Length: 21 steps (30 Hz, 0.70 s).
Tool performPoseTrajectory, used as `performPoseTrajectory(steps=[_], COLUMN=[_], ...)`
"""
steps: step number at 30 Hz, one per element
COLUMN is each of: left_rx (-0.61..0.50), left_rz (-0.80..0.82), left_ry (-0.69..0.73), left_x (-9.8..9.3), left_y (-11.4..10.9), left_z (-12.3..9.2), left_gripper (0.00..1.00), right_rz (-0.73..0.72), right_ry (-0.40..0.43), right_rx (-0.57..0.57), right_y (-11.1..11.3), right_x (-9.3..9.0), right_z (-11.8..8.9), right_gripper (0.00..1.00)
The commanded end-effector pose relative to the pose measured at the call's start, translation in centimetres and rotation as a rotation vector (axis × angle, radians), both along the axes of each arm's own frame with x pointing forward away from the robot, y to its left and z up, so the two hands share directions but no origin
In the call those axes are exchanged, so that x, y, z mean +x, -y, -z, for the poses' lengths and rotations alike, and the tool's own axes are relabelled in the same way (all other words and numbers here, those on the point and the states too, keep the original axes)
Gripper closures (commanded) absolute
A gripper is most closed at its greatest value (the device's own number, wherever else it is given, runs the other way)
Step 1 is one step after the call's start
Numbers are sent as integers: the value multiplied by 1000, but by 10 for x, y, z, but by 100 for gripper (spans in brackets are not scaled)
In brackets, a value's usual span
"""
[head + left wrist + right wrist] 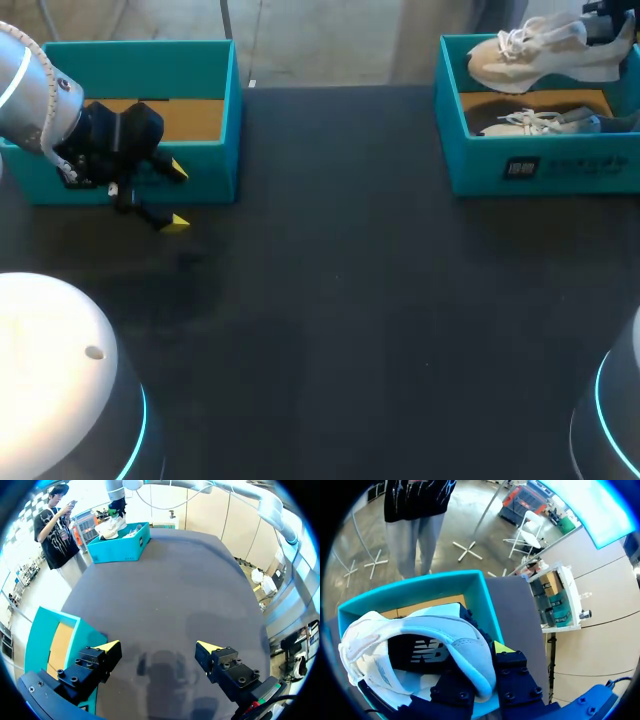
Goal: Take the shoe out of the shoebox, open the shoe tongue, remove and reinsert the insole, then place the shoe into the shoebox
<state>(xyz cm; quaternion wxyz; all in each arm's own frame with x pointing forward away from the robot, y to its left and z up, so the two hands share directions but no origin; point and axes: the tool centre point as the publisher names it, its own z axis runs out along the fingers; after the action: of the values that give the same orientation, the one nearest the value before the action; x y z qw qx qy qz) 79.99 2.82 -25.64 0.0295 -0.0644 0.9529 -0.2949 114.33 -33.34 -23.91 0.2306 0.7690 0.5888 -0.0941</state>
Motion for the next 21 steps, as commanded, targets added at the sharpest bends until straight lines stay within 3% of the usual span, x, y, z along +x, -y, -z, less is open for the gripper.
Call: performPoseTrajectory(steps=[1, 21], left_rx=[2, 2], left_rz=[0, 0], left_ry=[0, 0], left_x=[0, 0], left_y=[0, 0], left_z=[0, 0], left_gripper=[0, 0], right_rz=[-6, -3], right_ry=[1, 29], right_rx=[-8, -11], right_y=[-1, 4], right_x=[10, 24], right_z=[11, 48], right_gripper=[100, 100])
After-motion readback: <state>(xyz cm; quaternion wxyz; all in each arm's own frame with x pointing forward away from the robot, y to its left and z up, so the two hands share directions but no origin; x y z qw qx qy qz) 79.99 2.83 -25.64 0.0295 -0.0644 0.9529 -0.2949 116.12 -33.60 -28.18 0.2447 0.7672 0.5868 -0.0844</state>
